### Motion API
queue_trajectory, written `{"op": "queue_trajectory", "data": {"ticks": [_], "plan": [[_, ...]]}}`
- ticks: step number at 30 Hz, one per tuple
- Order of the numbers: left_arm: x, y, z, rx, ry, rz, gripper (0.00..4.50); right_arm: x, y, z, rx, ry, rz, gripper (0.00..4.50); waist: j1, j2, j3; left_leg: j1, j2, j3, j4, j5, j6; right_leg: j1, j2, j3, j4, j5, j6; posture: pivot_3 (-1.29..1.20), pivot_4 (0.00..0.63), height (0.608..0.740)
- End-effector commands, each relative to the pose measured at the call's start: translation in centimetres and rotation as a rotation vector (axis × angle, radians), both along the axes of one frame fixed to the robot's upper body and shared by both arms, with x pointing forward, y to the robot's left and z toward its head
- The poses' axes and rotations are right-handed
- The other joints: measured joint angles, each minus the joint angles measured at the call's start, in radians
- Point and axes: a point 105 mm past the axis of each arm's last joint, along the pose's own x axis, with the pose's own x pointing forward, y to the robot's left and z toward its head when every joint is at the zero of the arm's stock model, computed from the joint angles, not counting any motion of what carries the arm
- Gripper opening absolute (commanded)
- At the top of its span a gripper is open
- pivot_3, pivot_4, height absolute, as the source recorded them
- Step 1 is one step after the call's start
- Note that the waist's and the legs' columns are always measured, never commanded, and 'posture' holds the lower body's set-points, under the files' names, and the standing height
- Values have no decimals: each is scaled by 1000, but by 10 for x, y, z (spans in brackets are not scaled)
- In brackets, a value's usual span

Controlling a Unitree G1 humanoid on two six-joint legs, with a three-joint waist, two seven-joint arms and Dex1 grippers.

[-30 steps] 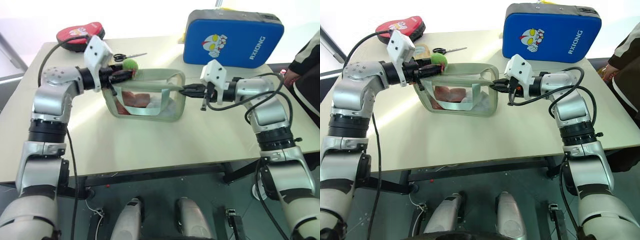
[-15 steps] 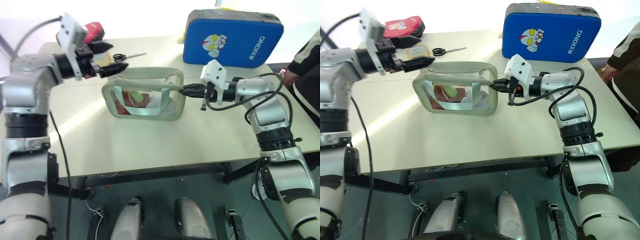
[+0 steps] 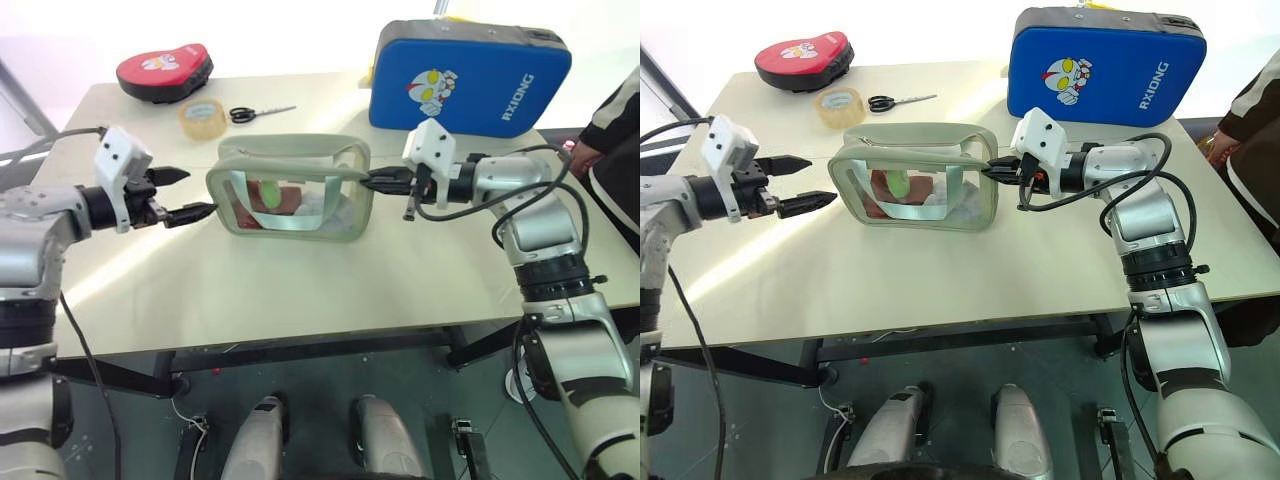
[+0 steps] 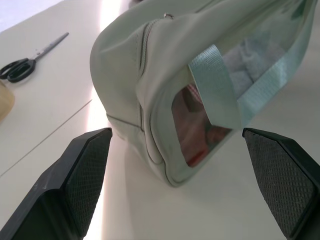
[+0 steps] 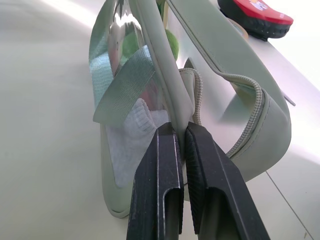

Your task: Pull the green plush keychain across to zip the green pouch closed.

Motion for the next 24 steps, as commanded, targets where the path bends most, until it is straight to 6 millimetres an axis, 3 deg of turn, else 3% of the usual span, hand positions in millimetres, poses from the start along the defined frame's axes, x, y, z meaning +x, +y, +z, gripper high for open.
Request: {"op": "queue_trajectory", "data": {"ticks": [1,10,18,24], "plan": [[7,-5,3,28,-46,-4,4456,-3,6,17,7,-58,31,0,-2,0,0,0,0,0,0,0,0,0,0,0,0,0,0,0,150,740],[9,-5,14,39,-59,-20,4456,-4,5,18,9,-62,23,0,-2,0,0,0,0,0,0,0,0,0,0,0,0,0,0,0,150,740],[4,-10,54,-44,-105,-68,4456,-5,5,18,13,-67,24,0,-2,0,0,0,0,0,0,0,0,0,0,0,0,0,0,0,150,740],[2,-4,33,59,-61,-69,4456,-8,6,19,5,-84,39,0,-4,0,0,0,0,0,0,0,0,-1,0,0,1,0,0,0,150,740]]}}
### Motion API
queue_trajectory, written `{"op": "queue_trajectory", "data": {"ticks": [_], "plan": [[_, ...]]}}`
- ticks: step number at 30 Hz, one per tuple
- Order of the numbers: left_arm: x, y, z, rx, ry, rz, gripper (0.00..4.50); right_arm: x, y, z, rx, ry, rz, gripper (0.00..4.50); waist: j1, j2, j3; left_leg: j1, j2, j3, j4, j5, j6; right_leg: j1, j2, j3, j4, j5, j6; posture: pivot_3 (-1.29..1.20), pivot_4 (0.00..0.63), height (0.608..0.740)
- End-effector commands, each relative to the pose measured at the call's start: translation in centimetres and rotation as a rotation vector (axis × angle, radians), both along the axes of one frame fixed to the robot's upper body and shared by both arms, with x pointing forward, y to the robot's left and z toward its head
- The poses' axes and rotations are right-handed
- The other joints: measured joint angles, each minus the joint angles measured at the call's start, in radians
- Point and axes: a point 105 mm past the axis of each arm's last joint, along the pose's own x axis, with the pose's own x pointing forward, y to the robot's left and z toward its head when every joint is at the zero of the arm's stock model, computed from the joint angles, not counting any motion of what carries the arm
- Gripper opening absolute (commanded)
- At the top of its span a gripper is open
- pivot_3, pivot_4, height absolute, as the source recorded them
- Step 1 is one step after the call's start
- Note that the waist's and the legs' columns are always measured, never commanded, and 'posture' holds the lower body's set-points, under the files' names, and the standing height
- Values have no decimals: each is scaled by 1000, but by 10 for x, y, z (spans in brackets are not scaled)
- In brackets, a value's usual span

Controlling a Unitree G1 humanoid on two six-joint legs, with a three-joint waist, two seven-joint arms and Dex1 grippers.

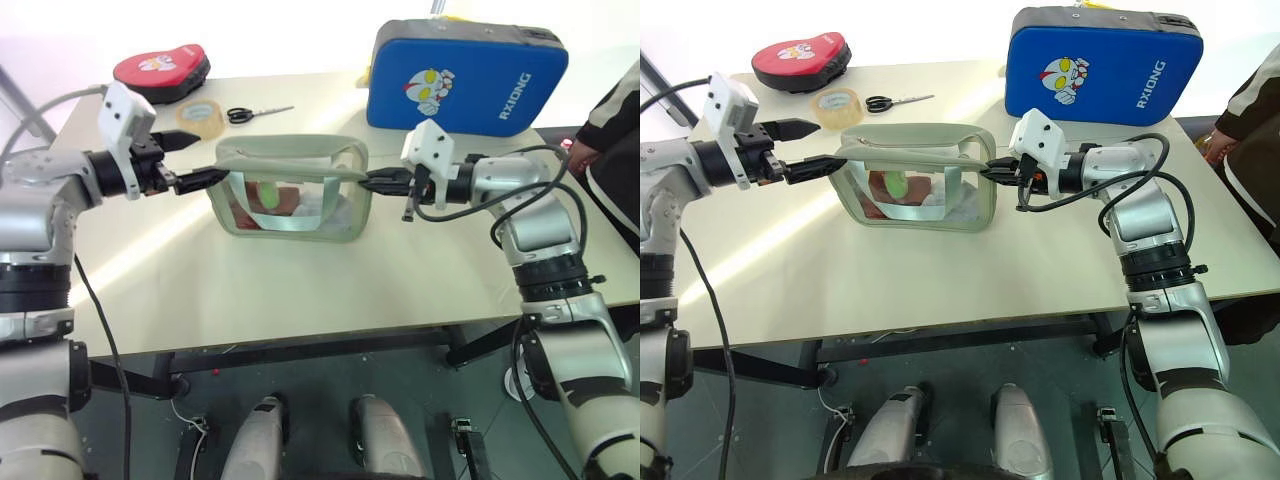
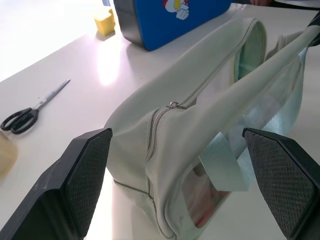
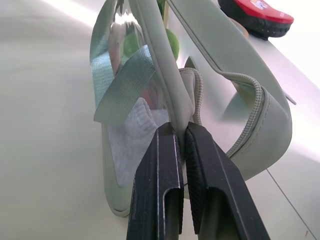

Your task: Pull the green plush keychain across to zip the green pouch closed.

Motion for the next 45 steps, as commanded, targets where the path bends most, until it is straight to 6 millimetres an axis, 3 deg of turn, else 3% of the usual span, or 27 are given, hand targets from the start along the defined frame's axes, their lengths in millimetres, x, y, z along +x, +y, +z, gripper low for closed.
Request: {"op": "queue_trajectory", "data": {"ticks": [1,7,8,11,15,18,21,30,33,37,39,41,45], "plan": [[-3,7,-3,62,-19,9,4456,-7,4,19,7,-81,33,0,1,0,0,0,0,0,0,0,0,0,0,0,0,0,0,0,150,740],[11,6,-18,50,-23,38,4456,-6,3,18,6,-79,27,0,3,0,0,0,0,0,0,0,0,0,0,0,0,0,0,0,150,740],[14,4,-20,43,-24,39,4227,-6,2,18,6,-78,26,0,3,0,0,0,0,0,0,0,0,0,0,0,0,0,0,0,150,740],[22,-1,-28,54,-28,40,3268,-5,3,19,9,-76,26,0,4,0,0,0,0,0,0,0,0,1,0,0,0,0,0,0,150,740],[29,-6,-25,27,-52,37,1218,-5,4,19,12,-73,30,0,2,0,0,0,0,0,0,0,0,0,0,0,0,0,0,0,150,740],[28,-4,-20,34,-63,33,32,-6,3,17,9,-67,29,0,2,0,0,0,0,0,0,0,0,0,0,0,0,0,0,0,150,740],[23,-1,-16,36,-68,29,32,-7,2,16,7,-65,28,0,2,0,0,0,0,0,0,0,0,0,0,0,0,0,0,0,150,740],[-20,0,-13,13,0,-49,32,-10,-5,25,12,-17,35,0,2,0,0,-1,0,0,0,0,0,0,0,0,0,0,0,0,150,740],[-24,1,-17,17,5,-35,0,-12,-5,23,9,14,50,1096,4,0,0,-1,0,0,0,0,0,0,0,0,0,0,0,0,150,740],[-23,6,-20,22,-3,3,0,-19,-7,21,-14,70,88,3083,5,0,0,-1,0,0,0,0,0,0,0,0,0,0,0,0,150,740],[-22,10,-23,30,-4,16,0,-22,-13,29,-19,113,112,4102,4,0,0,-1,0,0,0,0,0,0,0,0,0,0,0,0,150,740],[-22,11,-25,29,-4,21,0,-19,-14,50,38,142,124,4102,-1,1,0,-1,0,0,0,0,0,0,0,0,0,0,0,0,150,740],[-21,9,-24,21,-9,15,0,6,1,89,145,34,69,4102,-7,1,1,0,1,0,-1,0,0,-1,0,0,0,0,0,0,150,740]]}}
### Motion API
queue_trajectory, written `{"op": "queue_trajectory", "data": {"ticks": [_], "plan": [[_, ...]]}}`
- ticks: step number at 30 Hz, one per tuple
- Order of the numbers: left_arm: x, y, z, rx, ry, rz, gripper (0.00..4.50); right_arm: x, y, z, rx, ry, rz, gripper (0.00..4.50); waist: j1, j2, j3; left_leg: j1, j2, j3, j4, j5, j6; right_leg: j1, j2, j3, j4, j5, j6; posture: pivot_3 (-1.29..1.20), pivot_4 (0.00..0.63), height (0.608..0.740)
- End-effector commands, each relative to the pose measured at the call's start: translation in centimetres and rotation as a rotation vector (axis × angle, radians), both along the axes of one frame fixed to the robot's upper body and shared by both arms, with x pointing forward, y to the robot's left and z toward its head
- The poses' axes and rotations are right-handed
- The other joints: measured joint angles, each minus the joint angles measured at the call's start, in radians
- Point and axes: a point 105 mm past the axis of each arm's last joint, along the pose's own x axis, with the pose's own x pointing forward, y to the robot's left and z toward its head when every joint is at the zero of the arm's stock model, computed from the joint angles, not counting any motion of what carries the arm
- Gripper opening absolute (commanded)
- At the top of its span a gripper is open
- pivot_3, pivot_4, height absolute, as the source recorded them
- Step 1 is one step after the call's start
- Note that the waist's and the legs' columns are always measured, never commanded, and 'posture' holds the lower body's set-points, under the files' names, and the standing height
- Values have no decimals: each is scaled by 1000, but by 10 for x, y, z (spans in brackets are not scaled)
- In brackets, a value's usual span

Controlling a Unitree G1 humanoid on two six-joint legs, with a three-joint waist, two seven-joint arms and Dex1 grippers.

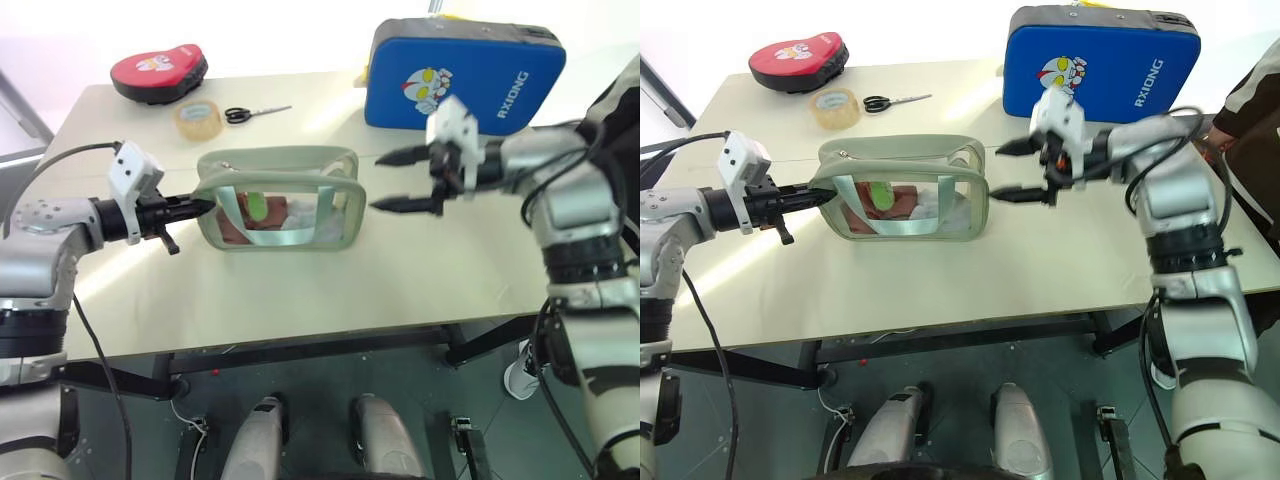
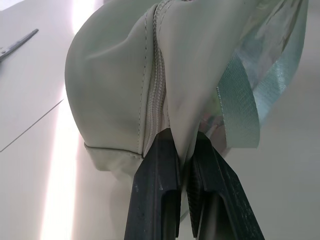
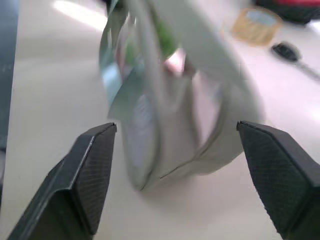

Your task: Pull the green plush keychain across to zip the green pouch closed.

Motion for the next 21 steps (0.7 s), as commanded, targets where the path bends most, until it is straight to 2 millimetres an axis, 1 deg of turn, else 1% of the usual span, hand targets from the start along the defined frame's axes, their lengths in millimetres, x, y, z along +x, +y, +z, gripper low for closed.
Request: {"op": "queue_trajectory", "data": {"ticks": [1,4,8,13,17,18,19,20,21], "plan": [[0,0,20,-6,-82,-4,0,15,14,32,76,-116,-29,4102,-3,0,0,0,0,0,-1,0,0,0,0,0,0,0,0,0,150,740],[1,-3,20,-4,-86,-13,0,25,28,22,38,-133,-9,4102,-1,-1,-1,0,0,0,-1,0,0,0,0,0,0,0,0,0,150,740],[1,-4,21,2,-89,-17,0,29,42,2,-16,-137,43,4102,5,-1,0,-1,-1,0,0,0,0,0,0,0,0,0,0,0,150,740],[-1,-4,19,8,-87,-15,0,27,55,-15,-60,-151,111,4102,6,-1,0,-1,-1,0,0,0,0,0,0,0,0,0,0,0,150,740],[-2,-3,18,12,-84,-11,0,20,61,-22,-83,-148,176,4102,6,-1,0,-1,-1,0,0,0,0,0,0,0,0,0,0,0,150,740],[-2,-3,18,12,-83,-10,0,18,64,-25,-89,-139,197,3588,6,-1,0,-1,-1,0,0,0,0,0,0,0,0,0,0,0,150,740],[-2,-3,18,12,-83,-9,0,16,65,-27,-94,-133,211,3312,6,-1,0,-1,-1,0,0,0,0,0,0,0,0,0,0,0,150,740],[-2,-3,18,12,-83,-10,0,16,66,-30,-102,-134,218,2879,5,-1,0,-1,-1,0,0,0,0,0,0,0,0,0,0,0,150,740],[-2,-4,18,12,-83,-10,0,15,68,-32,-104,-132,228,2304,5,-1,0,-1,-1,0,0,0,0,0,0,0,0,0,0,0,150,740]]}}
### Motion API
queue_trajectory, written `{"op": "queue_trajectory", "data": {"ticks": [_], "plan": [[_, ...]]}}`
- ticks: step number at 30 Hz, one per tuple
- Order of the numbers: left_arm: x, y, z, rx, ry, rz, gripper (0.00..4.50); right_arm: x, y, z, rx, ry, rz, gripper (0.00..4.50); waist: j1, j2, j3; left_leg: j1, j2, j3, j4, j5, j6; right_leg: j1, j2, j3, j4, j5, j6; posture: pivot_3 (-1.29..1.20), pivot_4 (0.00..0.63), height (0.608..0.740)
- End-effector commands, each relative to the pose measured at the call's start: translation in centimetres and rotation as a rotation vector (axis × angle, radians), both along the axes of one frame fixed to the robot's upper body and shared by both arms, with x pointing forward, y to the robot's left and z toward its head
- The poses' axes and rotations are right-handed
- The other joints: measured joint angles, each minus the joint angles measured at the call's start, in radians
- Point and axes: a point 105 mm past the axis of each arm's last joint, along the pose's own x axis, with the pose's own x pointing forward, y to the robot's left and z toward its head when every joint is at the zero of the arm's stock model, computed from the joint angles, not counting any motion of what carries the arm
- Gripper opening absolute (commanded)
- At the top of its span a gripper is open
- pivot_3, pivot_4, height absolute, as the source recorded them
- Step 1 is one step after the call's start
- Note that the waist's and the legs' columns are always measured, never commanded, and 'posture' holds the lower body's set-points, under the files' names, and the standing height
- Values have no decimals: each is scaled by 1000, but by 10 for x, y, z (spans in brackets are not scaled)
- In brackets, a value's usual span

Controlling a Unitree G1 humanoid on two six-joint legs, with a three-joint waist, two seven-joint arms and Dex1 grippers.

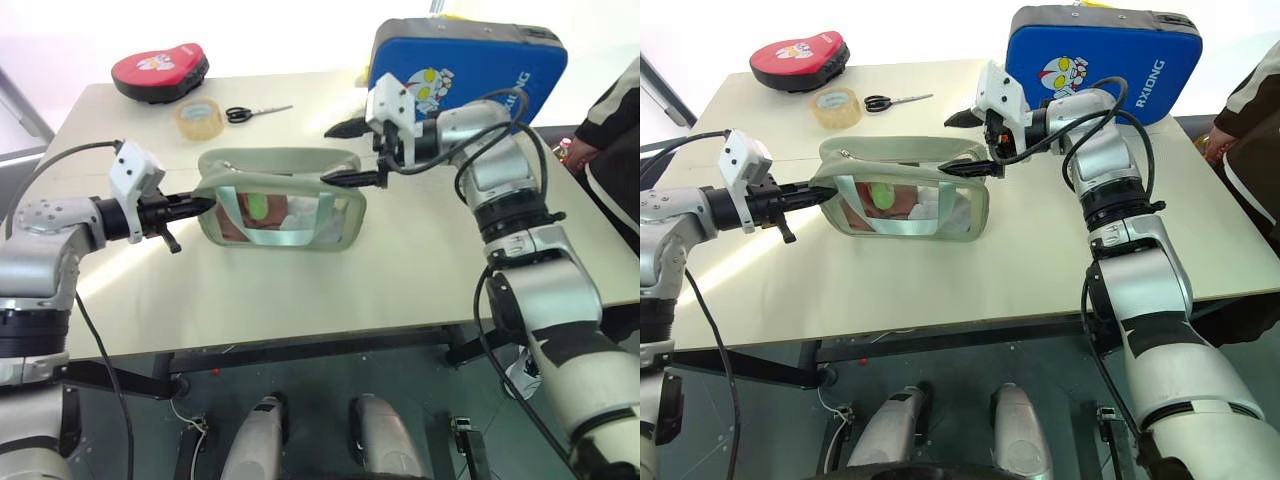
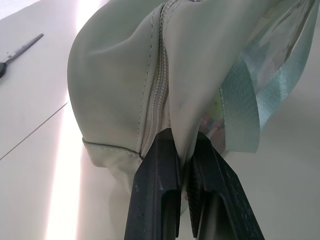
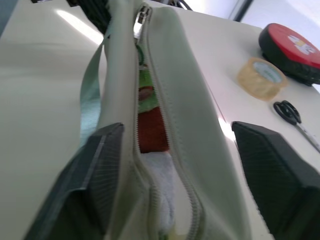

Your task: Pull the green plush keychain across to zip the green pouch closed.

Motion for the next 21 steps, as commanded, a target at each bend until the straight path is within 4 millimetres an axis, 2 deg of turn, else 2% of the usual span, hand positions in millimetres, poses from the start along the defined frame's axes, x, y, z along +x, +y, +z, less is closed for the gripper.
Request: {"op": "queue_trajectory", "data": {"ticks": [1,4,5,8,13,18,21], "plan": [[-3,-1,17,10,-66,-6,0,-6,9,2,-14,-33,50,1757,0,0,0,0,0,0,0,0,0,0,0,0,0,0,0,0,150,740],[-2,-2,18,10,-67,-8,0,-5,11,2,-12,-37,51,185,0,0,0,0,0,0,0,0,0,0,0,0,0,0,0,0,150,740],[-2,-3,18,9,-67,-10,0,-4,12,1,-13,-39,44,13,0,0,0,0,0,0,0,0,0,0,0,0,0,0,0,0,150,740],[-1,-4,18,9,-67,-14,0,-2,13,-1,-20,-42,31,13,0,0,0,0,0,0,0,0,0,0,0,0,0,0,0,0,150,740],[0,-11,18,5,-65,-36,0,8,28,-12,-52,-60,-16,13,0,0,0,0,0,0,0,0,0,0,0,0,0,0,0,0,150,740],[2,-12,17,8,-64,-42,0,3,50,-17,-58,-28,38,13,0,0,0,0,0,0,0,0,0,0,0,0,0,0,0,0,150,740],[2,-13,16,11,-63,-44,0,-1,67,-13,-2,29,65,13,-1,0,0,0,0,0,0,0,0,0,0,0,0,0,0,0,150,740]]}}
